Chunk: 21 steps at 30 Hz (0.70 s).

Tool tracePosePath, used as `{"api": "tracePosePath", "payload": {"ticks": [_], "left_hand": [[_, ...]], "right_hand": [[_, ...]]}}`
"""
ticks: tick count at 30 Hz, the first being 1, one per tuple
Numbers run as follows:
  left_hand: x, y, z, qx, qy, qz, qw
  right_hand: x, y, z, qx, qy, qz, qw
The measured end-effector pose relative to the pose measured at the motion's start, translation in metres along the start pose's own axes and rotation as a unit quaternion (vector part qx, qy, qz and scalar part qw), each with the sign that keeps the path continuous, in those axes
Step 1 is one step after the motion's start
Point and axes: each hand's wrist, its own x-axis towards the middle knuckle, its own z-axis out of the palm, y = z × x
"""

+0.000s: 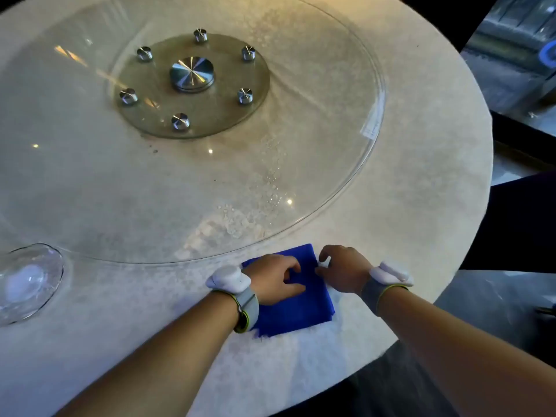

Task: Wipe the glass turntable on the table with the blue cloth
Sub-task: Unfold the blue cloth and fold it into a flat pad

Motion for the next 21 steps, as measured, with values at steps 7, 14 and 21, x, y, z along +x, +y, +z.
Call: {"api": "tracePosePath", "payload": {"ticks": [7,14,21], "left_hand": [[-0.003,0.009,0.04,0.004,0.06,-0.019,0.998],[-0.009,0.024,0.06,-0.026,0.123,-0.069,0.99],[-0.013,0.031,0.065,-0.194,0.157,-0.131,0.96]], "right_hand": [[-0.011,0.008,0.025,0.128,0.008,0.06,0.99],[-0.024,-0.006,0.035,0.284,0.026,0.077,0.955],[-0.036,-0.012,0.029,0.491,-0.033,0.064,0.868]]}}
